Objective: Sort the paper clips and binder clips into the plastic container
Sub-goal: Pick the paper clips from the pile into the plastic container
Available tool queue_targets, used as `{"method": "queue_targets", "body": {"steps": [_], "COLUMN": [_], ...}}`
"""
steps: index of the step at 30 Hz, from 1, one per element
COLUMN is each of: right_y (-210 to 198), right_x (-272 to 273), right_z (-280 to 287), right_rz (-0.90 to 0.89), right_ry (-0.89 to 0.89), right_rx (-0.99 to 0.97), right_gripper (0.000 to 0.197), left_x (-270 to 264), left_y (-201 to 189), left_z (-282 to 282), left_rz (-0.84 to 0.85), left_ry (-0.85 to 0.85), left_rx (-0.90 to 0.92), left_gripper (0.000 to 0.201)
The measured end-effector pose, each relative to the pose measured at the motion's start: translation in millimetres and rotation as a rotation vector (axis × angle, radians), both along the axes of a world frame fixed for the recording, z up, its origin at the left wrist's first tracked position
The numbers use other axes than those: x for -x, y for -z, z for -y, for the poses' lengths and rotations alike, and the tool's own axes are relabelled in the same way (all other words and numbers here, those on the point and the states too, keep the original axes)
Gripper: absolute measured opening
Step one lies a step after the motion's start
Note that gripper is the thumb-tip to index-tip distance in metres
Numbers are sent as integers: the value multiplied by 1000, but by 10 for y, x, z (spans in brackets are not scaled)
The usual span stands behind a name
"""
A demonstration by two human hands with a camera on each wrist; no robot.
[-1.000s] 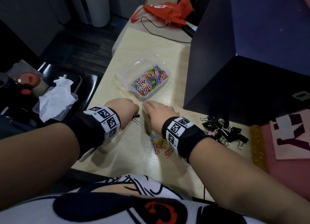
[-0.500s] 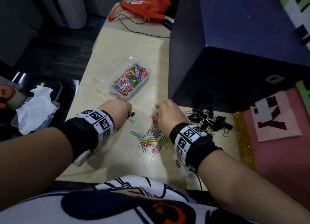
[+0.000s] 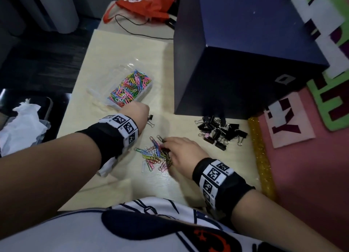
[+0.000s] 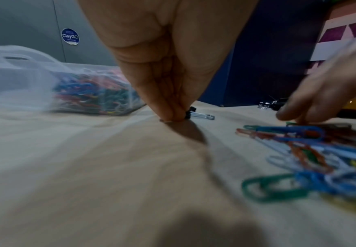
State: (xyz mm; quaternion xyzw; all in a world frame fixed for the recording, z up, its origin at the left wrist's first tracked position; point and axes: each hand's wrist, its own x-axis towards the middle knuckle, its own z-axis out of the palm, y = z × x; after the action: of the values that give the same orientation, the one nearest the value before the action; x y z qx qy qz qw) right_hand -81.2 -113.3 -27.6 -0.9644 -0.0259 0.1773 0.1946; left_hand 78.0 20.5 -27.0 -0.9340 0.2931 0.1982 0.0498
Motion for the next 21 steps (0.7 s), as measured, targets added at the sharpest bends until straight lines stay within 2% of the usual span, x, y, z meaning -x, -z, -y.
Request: {"method": "queue_targets", "body": {"steps": [4,6,8,11,15,19,21], "right_y": [-70,-58,-48,-74,-86,-159,-200], "right_x": [35,39,21,-51,-182,-282,-287], "right_z": [118,195,238,218,140,207,232], "right_rz": [107,94,77,80,-80,-213,-206], "right_ry": [199,275,292,244,114,210,227], "right_rx": [21,60,90,69,68,235,277], "right_gripper": [32,32,33,41,65,74,73], "left_x": [104,182,205,176,236,461,524], "left_y": [44,65,55,11,20,39,12], "left_z": [220,256,211,56,-156,-242,-255], "left_rz": [-99,-162,-160,-144,-203,-327,-363], "left_ry": [117,79,33,16,99,193,207], "left_rx": [169,318,392,298,123,115,121], "left_gripper": [37,44,42,34,45,48,47]}}
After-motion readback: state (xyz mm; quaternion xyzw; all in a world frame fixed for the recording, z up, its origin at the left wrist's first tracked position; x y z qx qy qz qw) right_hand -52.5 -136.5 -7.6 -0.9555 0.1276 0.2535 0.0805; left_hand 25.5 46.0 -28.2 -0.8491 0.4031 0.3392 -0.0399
